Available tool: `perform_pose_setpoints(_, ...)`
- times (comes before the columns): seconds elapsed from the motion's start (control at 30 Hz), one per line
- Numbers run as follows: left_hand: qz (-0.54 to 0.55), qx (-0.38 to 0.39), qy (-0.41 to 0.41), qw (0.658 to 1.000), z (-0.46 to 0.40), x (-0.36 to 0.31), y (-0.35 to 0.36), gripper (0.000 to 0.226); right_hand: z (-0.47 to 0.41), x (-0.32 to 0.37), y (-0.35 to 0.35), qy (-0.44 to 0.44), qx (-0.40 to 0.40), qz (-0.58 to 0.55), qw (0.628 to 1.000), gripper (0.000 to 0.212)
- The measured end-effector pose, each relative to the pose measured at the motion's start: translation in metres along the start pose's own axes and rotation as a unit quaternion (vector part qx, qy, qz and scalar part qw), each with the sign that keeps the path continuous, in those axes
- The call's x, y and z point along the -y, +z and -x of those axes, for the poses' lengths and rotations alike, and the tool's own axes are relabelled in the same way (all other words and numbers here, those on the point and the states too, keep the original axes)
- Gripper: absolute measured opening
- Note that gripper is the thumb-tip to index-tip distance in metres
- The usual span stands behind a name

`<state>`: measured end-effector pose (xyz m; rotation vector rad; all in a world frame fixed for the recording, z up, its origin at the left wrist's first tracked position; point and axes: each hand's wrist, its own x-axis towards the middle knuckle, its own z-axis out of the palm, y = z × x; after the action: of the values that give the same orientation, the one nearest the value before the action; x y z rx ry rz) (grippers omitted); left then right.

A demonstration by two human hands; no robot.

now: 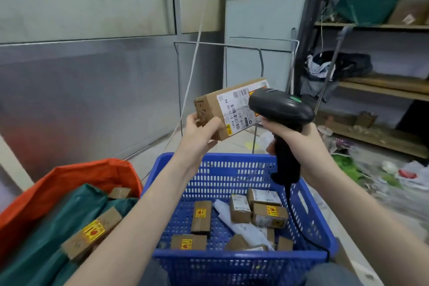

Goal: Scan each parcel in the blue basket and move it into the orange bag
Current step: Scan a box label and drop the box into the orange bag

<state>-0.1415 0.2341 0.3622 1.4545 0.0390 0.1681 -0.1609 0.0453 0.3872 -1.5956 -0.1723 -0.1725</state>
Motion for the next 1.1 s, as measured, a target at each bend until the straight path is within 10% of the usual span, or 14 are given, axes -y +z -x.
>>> perform_pose_setpoints(1.1,-0.116,-0.009,0.138,0.984,0.009,-0.008,0.001,0.059,0.001,0.018,-0.01,0.02,-0.011,0.076,0.997,0.016)
